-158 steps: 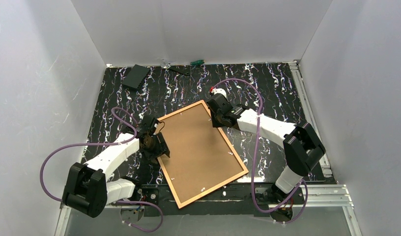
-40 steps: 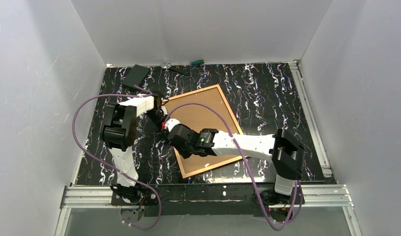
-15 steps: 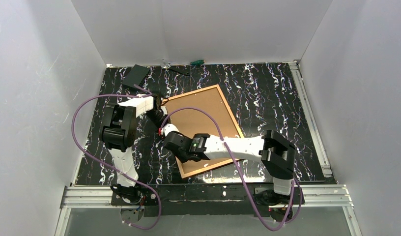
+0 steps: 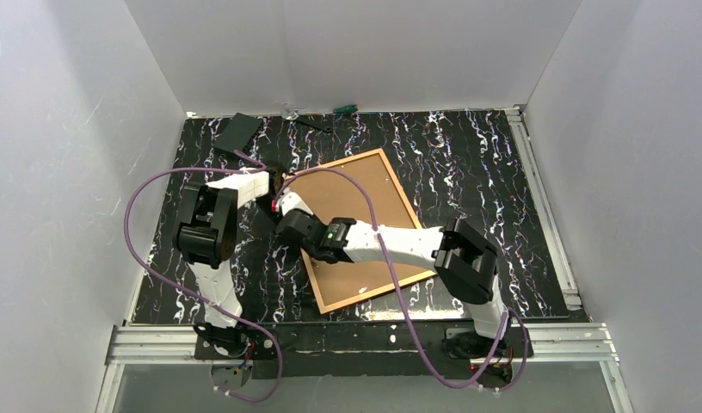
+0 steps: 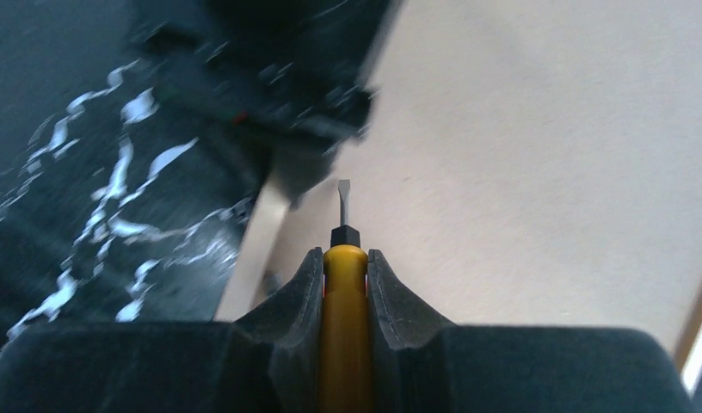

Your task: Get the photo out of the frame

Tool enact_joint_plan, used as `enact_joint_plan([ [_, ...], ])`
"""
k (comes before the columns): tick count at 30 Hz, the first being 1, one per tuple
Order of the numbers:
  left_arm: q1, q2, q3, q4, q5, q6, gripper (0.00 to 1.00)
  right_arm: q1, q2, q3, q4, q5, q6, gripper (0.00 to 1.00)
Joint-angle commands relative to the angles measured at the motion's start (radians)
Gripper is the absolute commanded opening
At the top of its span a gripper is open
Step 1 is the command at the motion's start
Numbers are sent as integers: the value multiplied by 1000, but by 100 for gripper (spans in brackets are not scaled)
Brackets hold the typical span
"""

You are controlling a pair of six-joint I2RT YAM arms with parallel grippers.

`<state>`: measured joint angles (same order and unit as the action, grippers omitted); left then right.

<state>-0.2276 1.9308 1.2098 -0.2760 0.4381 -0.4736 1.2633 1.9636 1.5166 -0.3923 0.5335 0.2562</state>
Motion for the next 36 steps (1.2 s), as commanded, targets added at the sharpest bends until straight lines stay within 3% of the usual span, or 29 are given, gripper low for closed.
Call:
enact_joint_plan([
  [1,-21,-13,-40,-120,-2,12,0,-29,-8,100,-49,139,-49,1],
  [2,-23,-14,-38,-121,-6,14,0,-27,-49,78,-53,137,-45,10],
  [3,-24,-16,-36,-123,-8,17,0,-26,-121,50,-52,125,-35,1],
  [9,-23,-10,-22,-129,-9,20,0,-28,-403,-188,-91,10,98,1],
  [14,-23,17,14,-172,10,29,0,-31,-546,-429,9,-155,231,1],
  [18,-23,3,30,-180,12,29,25,-29,-537,-480,43,-247,279,1],
  [24,-2,-76,82,-219,47,36,60,-31,-498,-461,80,-267,219,1],
  [30,66,-98,142,-217,9,13,77,-37,-407,-365,101,-281,149,1],
  [36,138,-37,194,-108,-9,-83,77,-100,-331,-255,92,-310,133,1],
])
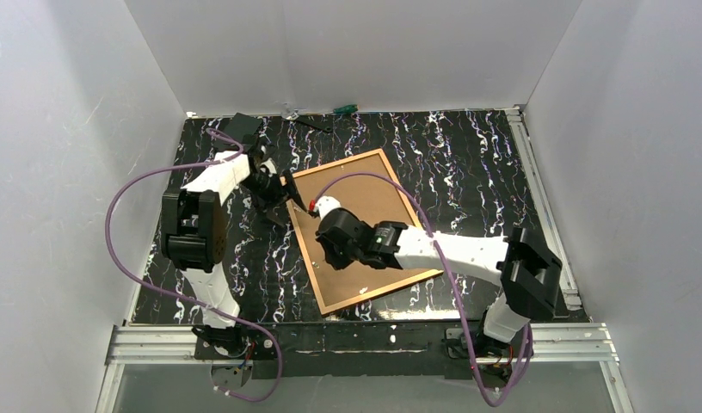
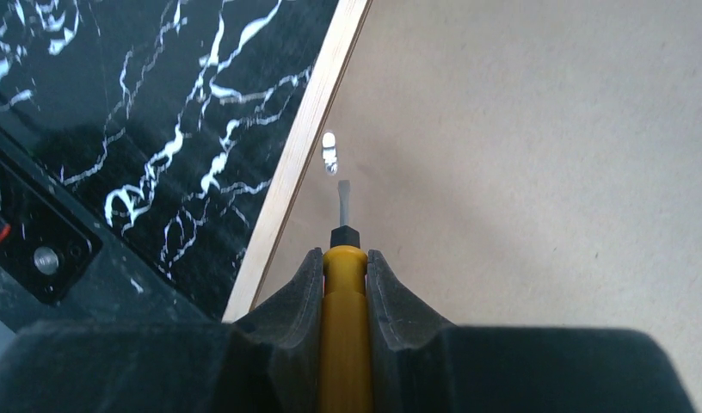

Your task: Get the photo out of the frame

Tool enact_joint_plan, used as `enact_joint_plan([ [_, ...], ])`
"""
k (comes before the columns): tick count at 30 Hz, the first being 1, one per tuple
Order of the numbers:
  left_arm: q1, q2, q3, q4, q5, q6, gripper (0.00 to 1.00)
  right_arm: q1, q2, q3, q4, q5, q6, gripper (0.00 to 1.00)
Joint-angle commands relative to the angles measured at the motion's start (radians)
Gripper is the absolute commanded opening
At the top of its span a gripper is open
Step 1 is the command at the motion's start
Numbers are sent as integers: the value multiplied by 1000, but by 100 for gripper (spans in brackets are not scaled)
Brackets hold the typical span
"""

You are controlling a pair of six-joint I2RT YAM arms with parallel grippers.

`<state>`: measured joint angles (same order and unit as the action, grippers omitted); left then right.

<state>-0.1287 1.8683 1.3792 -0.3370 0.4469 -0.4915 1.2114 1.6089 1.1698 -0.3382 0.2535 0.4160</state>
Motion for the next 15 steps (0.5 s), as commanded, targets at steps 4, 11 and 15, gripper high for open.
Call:
enact_joint_plan([
  [4,55,49,39,-9,-13,-110,73,-88,35,124,29,-71,-14,1],
  [11,-33,-167,-252,-9,-175,-128,87,-164,-195,-77,-12,3,38,1],
  [15,-148,-275,-386,35,-218,-120,81,-195,-350,-188,-57,35,77,1],
])
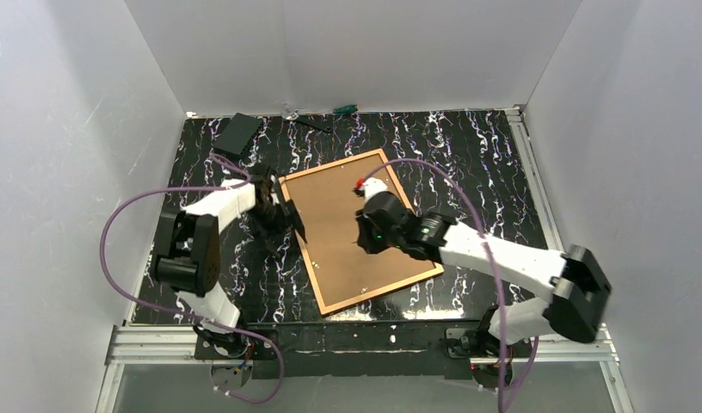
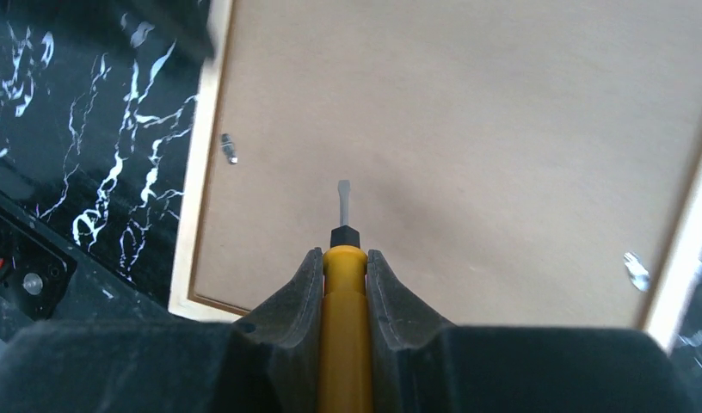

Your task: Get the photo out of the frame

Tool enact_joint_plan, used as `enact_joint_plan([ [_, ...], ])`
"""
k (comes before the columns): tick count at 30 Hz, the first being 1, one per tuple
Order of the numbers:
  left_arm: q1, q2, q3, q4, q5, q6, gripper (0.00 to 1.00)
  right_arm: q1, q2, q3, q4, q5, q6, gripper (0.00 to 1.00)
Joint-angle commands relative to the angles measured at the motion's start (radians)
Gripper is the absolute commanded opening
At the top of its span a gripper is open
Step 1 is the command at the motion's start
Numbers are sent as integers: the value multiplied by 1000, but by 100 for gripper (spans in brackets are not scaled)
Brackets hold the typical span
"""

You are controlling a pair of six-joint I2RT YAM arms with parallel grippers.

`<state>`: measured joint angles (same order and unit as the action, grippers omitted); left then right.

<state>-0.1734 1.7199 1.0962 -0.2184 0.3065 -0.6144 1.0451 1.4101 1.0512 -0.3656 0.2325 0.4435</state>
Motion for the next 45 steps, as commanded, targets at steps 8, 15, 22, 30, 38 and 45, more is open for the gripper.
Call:
enact_joint_plan([
  [8,-284,-332,-289,-17,-134,-83,82,-34,-367,-221,-97,99,142,1],
  [15,-476,-365,-369,-12,-240,-172,74,-34,-459,-266,-116,106,177,1],
  [22,-494,-276,-333,-3,-232,-149,52,-34,-486,-272,-139,100,196,1],
  [30,-491,-122,-242,-45,-133,-79,51,-35,-484,-278,-142,88,207,1],
  [38,-492,-118,-253,-65,-175,-73,31,-34,-475,-294,-132,76,210,1],
  [45,-426,-60,-82,-246,-173,361,0,-34,-500,-318,-134,79,218,1],
])
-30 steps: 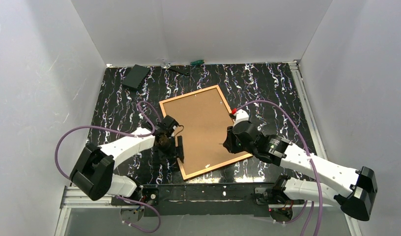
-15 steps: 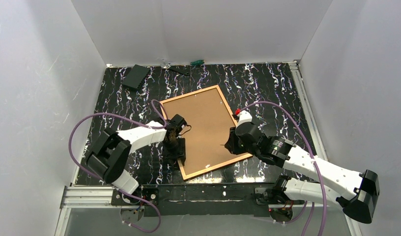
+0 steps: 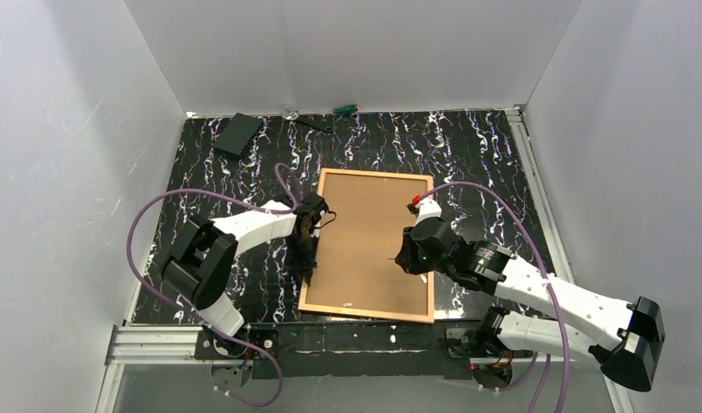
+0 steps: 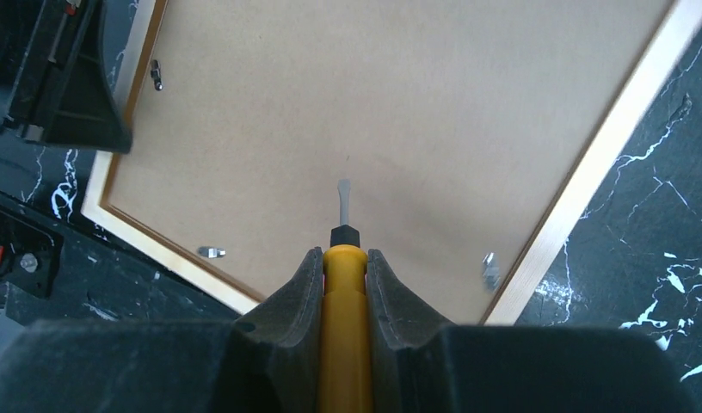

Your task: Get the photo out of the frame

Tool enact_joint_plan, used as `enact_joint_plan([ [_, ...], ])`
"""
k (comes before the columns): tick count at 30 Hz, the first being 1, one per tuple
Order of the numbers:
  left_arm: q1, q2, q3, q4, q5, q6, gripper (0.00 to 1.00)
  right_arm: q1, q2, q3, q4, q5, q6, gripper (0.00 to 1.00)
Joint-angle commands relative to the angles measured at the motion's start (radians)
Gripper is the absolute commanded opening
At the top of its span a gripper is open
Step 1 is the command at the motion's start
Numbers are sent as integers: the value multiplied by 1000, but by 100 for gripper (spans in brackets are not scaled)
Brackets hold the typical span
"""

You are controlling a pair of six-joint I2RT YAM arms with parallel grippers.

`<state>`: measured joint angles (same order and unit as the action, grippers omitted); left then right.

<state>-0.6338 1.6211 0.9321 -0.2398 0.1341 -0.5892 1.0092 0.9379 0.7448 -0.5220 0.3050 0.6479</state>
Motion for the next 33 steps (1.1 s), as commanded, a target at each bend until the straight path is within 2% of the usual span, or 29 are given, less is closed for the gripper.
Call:
enact_joint_plan([
  [1,53,67,125,-289,27,398,0,2,-32,-14,18,10,13,1],
  [2,69,105,179,-349,30,459,0,2,-35,-17,15,13,13,1],
  [4,92,161,276,-436,-64,540,0,2,-42,-22,13,23,12,1],
  [6,123,204,340,-444,-155,582,0,2,-45,-24,14,27,11,1],
  [8,172,265,404,-455,-170,621,0,2,-45,-24,18,27,10,1],
  [13,202,370,483,-405,-241,781,0,2,-47,5,-19,32,4,1],
  [18,210,429,491,-338,-309,885,0,2,-57,24,-46,52,-10,1],
  [19,216,434,500,-334,-328,873,8,2,-58,26,-47,57,-14,1],
  [21,236,441,536,-355,-371,809,32,2,-46,30,-43,62,-24,1],
  [23,255,428,575,-396,-379,736,48,2,-22,39,-38,64,-33,1],
  [27,266,307,567,-415,-388,547,83,0,45,70,-22,56,-51,1],
  [28,267,271,563,-427,-398,486,89,0,62,78,-14,50,-54,1],
  [31,274,153,510,-472,-392,316,95,-4,111,102,8,29,-72,1],
  [33,288,59,430,-469,-328,193,97,-9,146,119,21,15,-87,1],
])
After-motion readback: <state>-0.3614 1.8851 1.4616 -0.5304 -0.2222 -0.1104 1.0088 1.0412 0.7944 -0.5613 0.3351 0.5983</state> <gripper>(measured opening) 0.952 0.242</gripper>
